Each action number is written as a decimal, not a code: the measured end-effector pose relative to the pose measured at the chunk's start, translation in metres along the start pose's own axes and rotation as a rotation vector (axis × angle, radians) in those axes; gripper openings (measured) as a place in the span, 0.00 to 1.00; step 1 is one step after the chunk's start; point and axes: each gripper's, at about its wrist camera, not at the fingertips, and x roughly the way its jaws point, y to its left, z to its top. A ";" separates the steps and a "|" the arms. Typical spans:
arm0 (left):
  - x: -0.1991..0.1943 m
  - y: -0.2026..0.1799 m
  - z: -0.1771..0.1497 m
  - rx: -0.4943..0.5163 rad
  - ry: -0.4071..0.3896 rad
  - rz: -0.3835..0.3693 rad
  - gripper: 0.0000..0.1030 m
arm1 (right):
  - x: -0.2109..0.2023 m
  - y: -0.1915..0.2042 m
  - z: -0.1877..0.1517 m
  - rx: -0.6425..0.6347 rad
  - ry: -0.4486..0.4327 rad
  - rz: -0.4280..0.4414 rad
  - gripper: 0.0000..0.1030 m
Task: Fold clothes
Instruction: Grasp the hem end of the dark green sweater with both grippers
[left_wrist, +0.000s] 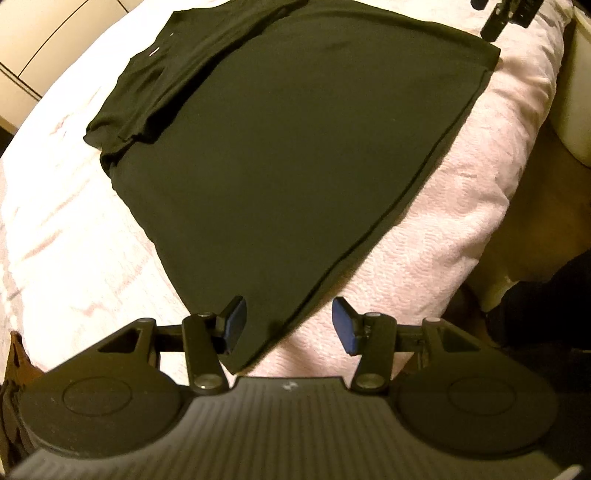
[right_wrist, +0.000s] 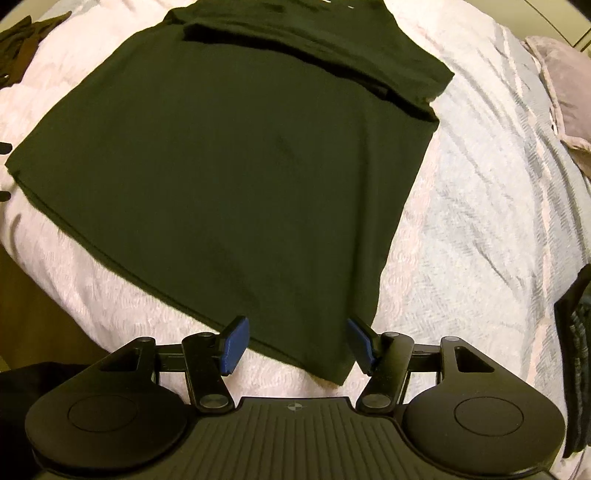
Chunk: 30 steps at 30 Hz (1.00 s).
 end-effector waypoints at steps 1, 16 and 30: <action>0.000 -0.002 -0.001 -0.002 0.004 0.002 0.45 | 0.001 0.001 -0.002 -0.002 0.002 0.004 0.60; 0.038 -0.045 -0.039 0.423 -0.034 0.233 0.45 | 0.020 0.061 -0.049 -0.372 -0.147 -0.085 0.60; 0.051 -0.022 -0.017 0.350 -0.071 0.240 0.08 | 0.052 0.110 -0.092 -0.654 -0.326 -0.203 0.60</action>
